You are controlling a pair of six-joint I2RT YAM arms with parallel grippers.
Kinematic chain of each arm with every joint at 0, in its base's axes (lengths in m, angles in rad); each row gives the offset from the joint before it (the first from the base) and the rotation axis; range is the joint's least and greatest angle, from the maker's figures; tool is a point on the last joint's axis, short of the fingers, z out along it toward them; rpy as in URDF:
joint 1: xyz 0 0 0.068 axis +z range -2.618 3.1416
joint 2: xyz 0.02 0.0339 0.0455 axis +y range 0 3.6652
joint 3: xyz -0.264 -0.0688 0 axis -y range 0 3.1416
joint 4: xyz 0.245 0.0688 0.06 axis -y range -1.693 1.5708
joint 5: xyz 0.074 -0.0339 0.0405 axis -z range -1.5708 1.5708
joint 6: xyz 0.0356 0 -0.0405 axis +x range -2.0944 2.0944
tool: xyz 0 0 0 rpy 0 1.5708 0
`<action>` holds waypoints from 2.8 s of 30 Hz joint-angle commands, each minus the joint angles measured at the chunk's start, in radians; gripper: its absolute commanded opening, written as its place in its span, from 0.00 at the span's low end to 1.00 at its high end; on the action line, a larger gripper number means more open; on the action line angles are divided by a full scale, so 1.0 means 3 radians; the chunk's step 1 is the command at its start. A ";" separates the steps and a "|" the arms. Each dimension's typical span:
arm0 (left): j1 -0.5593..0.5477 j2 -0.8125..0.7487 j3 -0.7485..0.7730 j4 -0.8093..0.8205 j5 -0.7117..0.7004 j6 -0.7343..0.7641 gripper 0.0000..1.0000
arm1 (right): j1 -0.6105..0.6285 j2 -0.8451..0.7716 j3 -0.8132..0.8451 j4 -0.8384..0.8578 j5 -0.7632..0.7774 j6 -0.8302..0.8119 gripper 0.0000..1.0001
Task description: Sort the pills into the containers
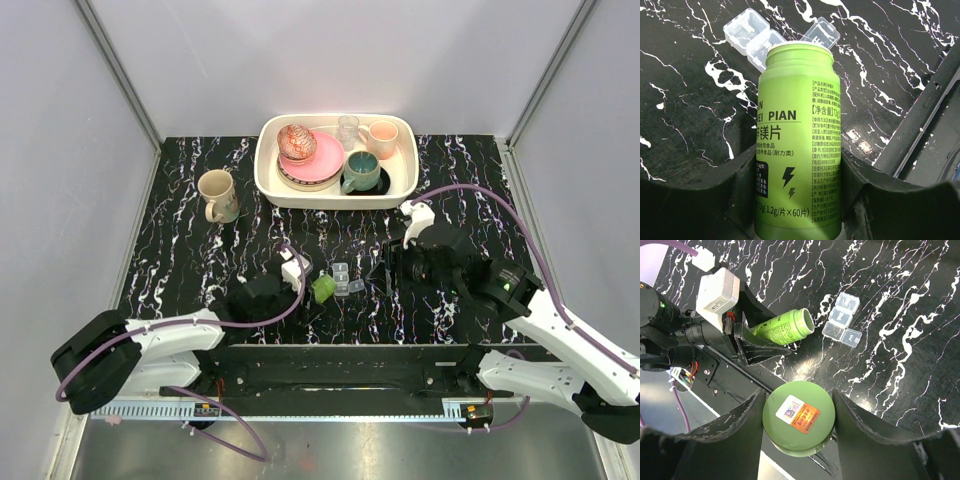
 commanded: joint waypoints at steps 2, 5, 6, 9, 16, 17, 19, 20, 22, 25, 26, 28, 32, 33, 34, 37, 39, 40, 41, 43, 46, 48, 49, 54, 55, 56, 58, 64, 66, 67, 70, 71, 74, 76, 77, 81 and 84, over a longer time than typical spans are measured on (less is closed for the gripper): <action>0.0019 0.0046 0.0238 0.0277 0.0075 0.0087 0.00 | 0.0013 -0.0082 -0.0015 0.0045 0.0142 -0.0067 0.00; 0.0014 0.0087 0.0274 0.0237 0.0045 0.0118 0.00 | 0.0013 -0.0077 -0.0021 0.0045 0.0142 -0.0072 0.00; 0.0014 0.0107 0.0289 0.0216 0.0040 0.0133 0.00 | 0.0013 -0.0072 -0.0021 0.0045 0.0148 -0.0077 0.00; 0.0014 0.0204 0.0361 0.0134 0.0050 0.0184 0.00 | 0.0013 -0.0076 -0.0026 0.0045 0.0148 -0.0077 0.00; 0.0014 0.0414 0.0427 0.0053 -0.0001 0.0246 0.00 | 0.0013 -0.0061 -0.0041 0.0045 0.0158 -0.0077 0.00; 0.0014 0.0449 0.0473 0.0017 0.0009 0.0301 0.00 | 0.0013 -0.0066 -0.0046 0.0040 0.0168 -0.0067 0.00; 0.0014 0.0516 0.0499 -0.0024 0.0004 0.0317 0.00 | 0.0013 -0.0066 -0.0056 0.0040 0.0168 -0.0067 0.00; 0.0014 0.0537 0.0514 -0.0034 0.0009 0.0333 0.00 | 0.0013 -0.0061 -0.0061 0.0045 0.0168 -0.0072 0.00; 0.0019 0.0593 0.0545 -0.0080 0.0019 0.0343 0.00 | 0.0013 -0.0051 -0.0067 0.0040 0.0173 -0.0077 0.00; 0.0014 0.0659 0.0596 -0.0116 0.0045 0.0379 0.00 | 0.0013 -0.0031 -0.0072 0.0050 0.0173 -0.0077 0.00; 0.0019 0.0675 0.0621 -0.0127 0.0040 0.0389 0.00 | 0.0013 -0.0025 -0.0072 0.0050 0.0173 -0.0082 0.00; 0.0019 0.0695 0.0642 -0.0157 0.0029 0.0394 0.00 | 0.0013 -0.0020 -0.0077 0.0045 0.0173 -0.0087 0.00; 0.0014 0.0741 0.0698 -0.0234 0.0050 0.0414 0.00 | 0.0013 -0.0041 -0.0097 0.0045 0.0178 -0.0087 0.00; 0.0019 0.0751 0.0708 -0.0254 0.0055 0.0420 0.00 | 0.0013 -0.0041 -0.0097 0.0050 0.0183 -0.0087 0.00; 0.0014 0.0746 0.0719 -0.0290 0.0050 0.0425 0.00 | 0.0013 -0.0051 -0.0107 0.0045 0.0183 -0.0082 0.00; 0.0014 0.0721 0.0739 -0.0372 0.0034 0.0460 0.00 | 0.0013 -0.0061 -0.0123 0.0050 0.0183 -0.0072 0.00; 0.0019 0.0705 0.0749 -0.0438 0.0024 0.0486 0.00 | 0.0013 -0.0061 -0.0123 0.0045 0.0183 -0.0072 0.00; 0.0014 0.0700 0.0765 -0.0459 0.0029 0.0506 0.00 | 0.0013 -0.0061 -0.0123 0.0045 0.0183 -0.0062 0.00; 0.0014 0.0700 0.0780 -0.0484 0.0029 0.0522 0.00 | 0.0013 -0.0076 -0.0128 0.0050 0.0183 -0.0062 0.00; 0.0014 0.0700 0.0821 -0.0576 0.0045 0.0568 0.00 | 0.0013 -0.0092 -0.0138 0.0045 0.0183 -0.0041 0.00; 0.0014 0.0685 0.0862 -0.0684 0.0045 0.0609 0.00 | 0.0013 -0.0123 -0.0164 0.0045 0.0178 -0.0021 0.00; 0.0014 0.0670 0.0877 -0.0735 0.0034 0.0624 0.00 | 0.0008 -0.0148 -0.0174 0.0050 0.0173 -0.0010 0.00; 0.0019 0.0670 0.0887 -0.0750 0.0034 0.0634 0.00 | 0.0013 -0.0158 -0.0179 0.0056 0.0173 0.0000 0.00; 0.0014 0.0695 0.0959 -0.0858 0.0055 0.0665 0.00 | 0.0013 -0.0163 -0.0194 0.0045 0.0163 0.0000 0.00; 0.0014 0.0705 0.0969 -0.0883 0.0055 0.0675 0.00 | 0.0013 -0.0169 -0.0194 0.0045 0.0163 -0.0005 0.00; 0.0014 0.0716 0.0984 -0.0904 0.0055 0.0680 0.00 | 0.0013 -0.0169 -0.0194 0.0050 0.0163 -0.0005 0.00; 0.0014 0.0716 0.1015 -0.0950 0.0060 0.0696 0.00 | 0.0013 -0.0179 -0.0200 0.0050 0.0163 -0.0005 0.00; 0.0019 0.0721 0.1066 -0.1016 0.0060 0.0711 0.00 | 0.0013 -0.0199 -0.0220 0.0045 0.0158 0.0010 0.00; 0.0014 0.0731 0.1071 -0.1021 0.0060 0.0711 0.00 | 0.0013 -0.0209 -0.0220 0.0045 0.0163 0.0010 0.00; 0.0014 0.0736 0.1077 -0.1021 0.0070 0.0711 0.00 | 0.0013 -0.0215 -0.0225 0.0045 0.0163 0.0010 0.00; 0.0014 0.0741 0.1077 -0.1032 0.0085 0.0721 0.00 | 0.0013 -0.0210 -0.0225 0.0045 0.0158 0.0010 0.00; 0.0014 0.0746 0.1082 -0.1042 0.0096 0.0721 0.00 | 0.0013 -0.0210 -0.0225 0.0050 0.0158 0.0015 0.00; 0.0014 0.0767 0.1112 -0.1072 0.0111 0.0726 0.00 | 0.0013 -0.0215 -0.0225 0.0050 0.0158 0.0020 0.00; 0.0014 0.0792 0.1138 -0.1093 0.0137 0.0731 0.00 | 0.0013 -0.0220 -0.0235 0.0045 0.0158 0.0015 0.00; 0.0014 0.0803 0.1148 -0.1108 0.0147 0.0737 0.00 | 0.0008 -0.0225 -0.0235 0.0045 0.0158 0.0020 0.00; 0.0014 0.0838 0.1204 -0.1154 0.0188 0.0747 0.00 | 0.0013 -0.0235 -0.0240 0.0045 0.0158 0.0020 0.00; 0.0014 0.0859 0.1215 -0.1170 0.0198 0.0747 0.00 | 0.0013 -0.0245 -0.0256 0.0045 0.0158 0.0020 0.00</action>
